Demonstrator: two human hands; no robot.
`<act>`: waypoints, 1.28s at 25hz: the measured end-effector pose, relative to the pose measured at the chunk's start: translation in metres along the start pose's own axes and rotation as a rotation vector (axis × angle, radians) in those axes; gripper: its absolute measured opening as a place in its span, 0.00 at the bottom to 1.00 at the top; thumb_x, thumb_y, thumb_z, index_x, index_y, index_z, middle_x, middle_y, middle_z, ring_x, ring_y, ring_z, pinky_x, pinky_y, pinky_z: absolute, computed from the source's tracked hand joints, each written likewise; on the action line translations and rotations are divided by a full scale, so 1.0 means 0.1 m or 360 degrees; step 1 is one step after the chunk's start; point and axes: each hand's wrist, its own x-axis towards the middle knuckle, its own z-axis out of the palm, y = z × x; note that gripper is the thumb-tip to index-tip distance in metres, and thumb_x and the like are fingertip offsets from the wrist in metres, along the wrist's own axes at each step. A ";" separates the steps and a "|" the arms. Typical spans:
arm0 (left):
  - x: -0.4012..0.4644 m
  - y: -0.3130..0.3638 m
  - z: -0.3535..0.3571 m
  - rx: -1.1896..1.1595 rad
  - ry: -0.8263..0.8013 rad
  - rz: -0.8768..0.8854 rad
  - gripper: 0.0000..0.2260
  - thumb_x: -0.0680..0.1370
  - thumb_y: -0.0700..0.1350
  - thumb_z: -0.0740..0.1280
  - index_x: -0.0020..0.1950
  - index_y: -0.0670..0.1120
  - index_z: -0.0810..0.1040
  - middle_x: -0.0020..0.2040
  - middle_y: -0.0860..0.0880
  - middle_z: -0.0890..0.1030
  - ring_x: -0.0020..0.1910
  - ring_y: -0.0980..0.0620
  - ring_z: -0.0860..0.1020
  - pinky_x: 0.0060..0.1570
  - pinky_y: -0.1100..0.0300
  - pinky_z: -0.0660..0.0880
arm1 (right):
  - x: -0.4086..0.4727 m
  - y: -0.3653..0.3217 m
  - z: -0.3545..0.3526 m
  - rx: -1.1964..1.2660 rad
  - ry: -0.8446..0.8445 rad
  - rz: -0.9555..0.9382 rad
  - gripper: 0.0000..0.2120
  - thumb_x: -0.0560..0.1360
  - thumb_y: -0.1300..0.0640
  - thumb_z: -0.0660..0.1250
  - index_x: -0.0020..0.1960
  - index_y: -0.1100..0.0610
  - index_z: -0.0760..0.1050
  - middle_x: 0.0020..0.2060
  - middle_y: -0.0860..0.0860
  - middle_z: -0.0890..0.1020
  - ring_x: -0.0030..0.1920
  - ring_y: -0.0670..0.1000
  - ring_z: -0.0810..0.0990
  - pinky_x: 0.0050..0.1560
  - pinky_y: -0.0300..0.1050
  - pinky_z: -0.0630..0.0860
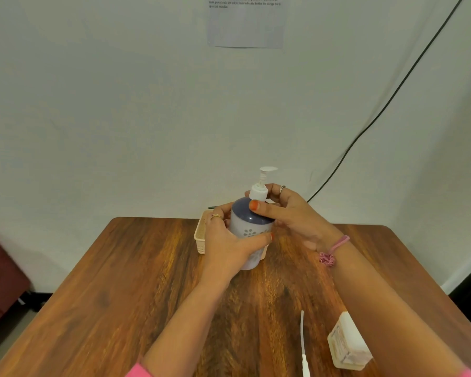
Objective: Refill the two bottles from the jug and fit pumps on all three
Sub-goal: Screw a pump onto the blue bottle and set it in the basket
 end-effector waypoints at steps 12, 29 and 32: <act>0.00 -0.02 0.02 -0.0007 0.0001 -0.0002 0.32 0.59 0.42 0.82 0.57 0.53 0.69 0.50 0.59 0.75 0.49 0.61 0.76 0.45 0.66 0.76 | 0.02 0.02 -0.03 0.0212 -0.0016 -0.0033 0.19 0.72 0.61 0.70 0.63 0.55 0.75 0.59 0.50 0.81 0.59 0.50 0.80 0.58 0.50 0.77; 0.04 -0.08 0.05 -0.0042 0.0027 -0.0005 0.32 0.59 0.41 0.82 0.57 0.52 0.69 0.49 0.61 0.74 0.47 0.63 0.76 0.44 0.67 0.76 | 0.12 0.11 0.04 0.0186 -0.0025 0.0018 0.19 0.71 0.63 0.71 0.61 0.58 0.77 0.54 0.51 0.83 0.53 0.48 0.81 0.55 0.42 0.78; 0.05 -0.10 0.06 -0.0020 0.0027 0.0000 0.33 0.58 0.41 0.82 0.57 0.51 0.70 0.50 0.60 0.74 0.48 0.62 0.76 0.44 0.68 0.75 | 0.18 0.13 0.13 0.0218 0.0185 0.0023 0.19 0.68 0.62 0.75 0.57 0.62 0.78 0.50 0.53 0.85 0.49 0.50 0.83 0.49 0.43 0.79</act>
